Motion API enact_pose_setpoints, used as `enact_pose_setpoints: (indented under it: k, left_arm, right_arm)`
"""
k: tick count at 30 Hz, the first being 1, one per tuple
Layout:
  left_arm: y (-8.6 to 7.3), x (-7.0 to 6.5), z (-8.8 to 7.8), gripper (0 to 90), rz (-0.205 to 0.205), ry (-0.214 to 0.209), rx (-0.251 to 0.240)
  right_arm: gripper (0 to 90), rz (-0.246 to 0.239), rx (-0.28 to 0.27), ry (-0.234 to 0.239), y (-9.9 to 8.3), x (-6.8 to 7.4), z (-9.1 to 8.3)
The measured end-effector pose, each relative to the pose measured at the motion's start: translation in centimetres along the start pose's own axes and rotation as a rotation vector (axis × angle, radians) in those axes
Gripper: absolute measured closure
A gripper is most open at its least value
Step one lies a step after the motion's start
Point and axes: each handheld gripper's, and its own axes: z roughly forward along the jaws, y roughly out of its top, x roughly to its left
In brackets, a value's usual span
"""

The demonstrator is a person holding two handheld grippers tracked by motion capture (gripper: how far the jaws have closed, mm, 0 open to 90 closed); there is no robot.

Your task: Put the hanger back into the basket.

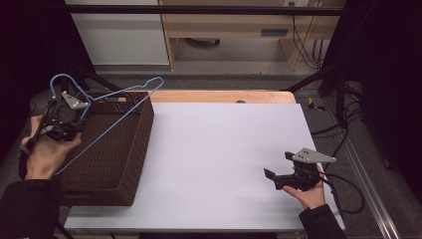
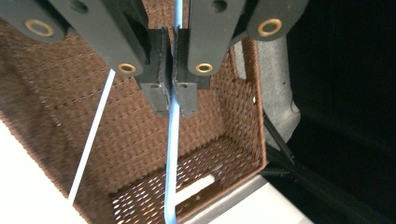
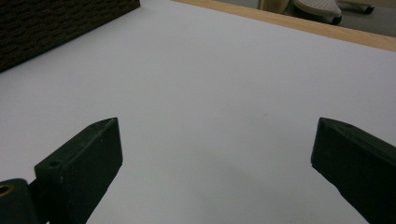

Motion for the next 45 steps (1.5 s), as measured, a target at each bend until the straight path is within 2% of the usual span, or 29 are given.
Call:
enact_pose_setpoints:
  k: [8,9,12,19,29,39,45]
  left_arm:
    - [-1.4,1.2,1.5,87.0,-0.016,0.029,0.060]
    - [-1.7,1.3,1.8,87.0,-0.034,0.031,0.053]
    - [-2.2,1.4,2.5,87.0,-0.054,0.031,0.065]
    - [-3.3,1.4,4.3,87.0,-0.050,0.039,0.115]
    - [-4.9,0.5,6.5,87.0,-0.037,0.023,0.159]
    - [-6.0,-1.2,9.2,87.0,-0.033,-0.022,0.196]
    - [-6.6,-2.0,10.7,86.6,-0.037,-0.053,0.233]
  right_arm:
    - [2.7,-0.003,0.007,0.003,0.0,0.0,0.1]
    - [2.8,-0.003,0.007,0.003,0.0,0.0,0.1]
    - [2.8,-0.002,0.007,0.003,0.0,0.0,0.0]
    - [2.8,-0.009,0.009,0.003,0.0,0.0,0.1]
    - [2.9,-0.008,0.014,0.004,-0.1,0.0,0.1]
    - [3.0,-0.002,-0.003,0.002,0.0,-0.1,-0.1]
    - [3.0,0.001,0.009,0.005,-0.1,-0.1,0.1]
